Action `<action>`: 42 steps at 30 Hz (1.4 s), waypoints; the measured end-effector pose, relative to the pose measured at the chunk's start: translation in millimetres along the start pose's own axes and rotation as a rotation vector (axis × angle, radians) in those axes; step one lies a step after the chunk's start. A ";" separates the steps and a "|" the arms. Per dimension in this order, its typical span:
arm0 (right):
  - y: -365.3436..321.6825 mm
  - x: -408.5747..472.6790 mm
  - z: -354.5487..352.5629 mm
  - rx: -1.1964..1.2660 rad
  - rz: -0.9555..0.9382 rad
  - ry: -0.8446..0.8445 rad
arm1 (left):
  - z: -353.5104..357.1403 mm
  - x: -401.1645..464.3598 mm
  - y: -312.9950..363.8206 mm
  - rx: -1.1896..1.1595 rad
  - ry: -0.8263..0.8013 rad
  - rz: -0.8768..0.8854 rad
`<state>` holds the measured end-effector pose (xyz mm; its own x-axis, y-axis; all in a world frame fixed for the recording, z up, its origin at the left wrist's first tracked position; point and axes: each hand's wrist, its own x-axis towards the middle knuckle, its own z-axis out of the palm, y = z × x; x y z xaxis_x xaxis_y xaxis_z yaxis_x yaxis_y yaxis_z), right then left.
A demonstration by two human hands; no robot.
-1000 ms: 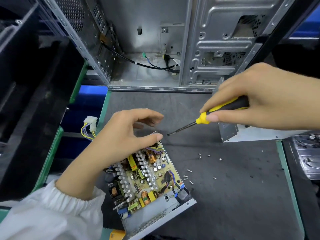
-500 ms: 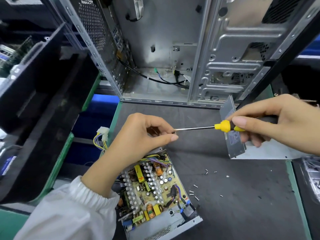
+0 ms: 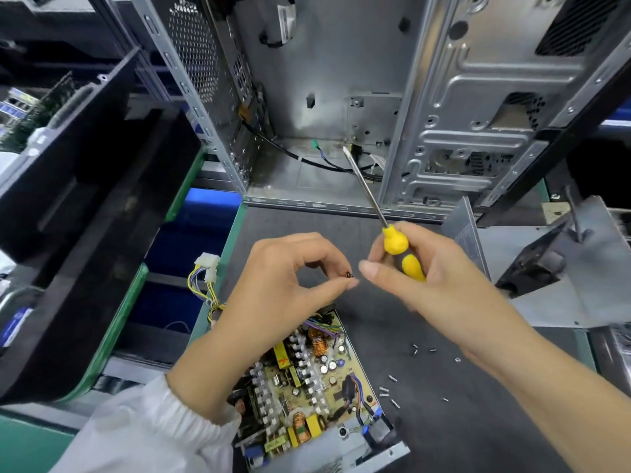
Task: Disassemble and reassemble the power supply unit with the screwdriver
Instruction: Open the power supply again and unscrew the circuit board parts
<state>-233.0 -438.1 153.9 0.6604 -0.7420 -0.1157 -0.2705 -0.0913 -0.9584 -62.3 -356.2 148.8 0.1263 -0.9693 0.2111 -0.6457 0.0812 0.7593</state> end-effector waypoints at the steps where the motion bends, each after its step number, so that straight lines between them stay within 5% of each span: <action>1: -0.2 1.7 0.7 -0.090 -0.040 0.040 | -0.5 -0.2 -0.6 0.031 -0.003 -0.010; 6: -0.8 9.0 9.8 -0.441 -0.069 0.109 | 2.2 -0.4 3.6 0.240 -0.015 -0.006; 10: -4.7 17.3 6.3 -0.540 -0.012 -0.010 | 6.4 5.3 8.1 0.480 -0.078 0.064; 16: 5.0 22.1 -10.0 -0.166 0.154 -0.143 | 9.6 6.5 3.2 0.340 -0.131 -0.035; 25: 44.7 0.4 -0.7 -0.172 0.206 -0.122 | -8.2 -25.5 -17.6 0.328 -0.331 -0.386; 31: 65.2 17.1 29.4 -0.149 0.225 -0.118 | -6.1 -30.9 -21.5 0.274 -0.448 -0.468; 42: 74.9 14.7 44.8 -0.099 0.277 -0.044 | -1.2 -32.4 -26.8 0.303 -0.417 -0.492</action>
<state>-212.2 -426.1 68.8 0.5811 -0.7185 -0.3823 -0.5100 0.0446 -0.8590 -48.2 -326.7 122.3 0.1971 -0.8898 -0.4115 -0.7765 -0.3979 0.4886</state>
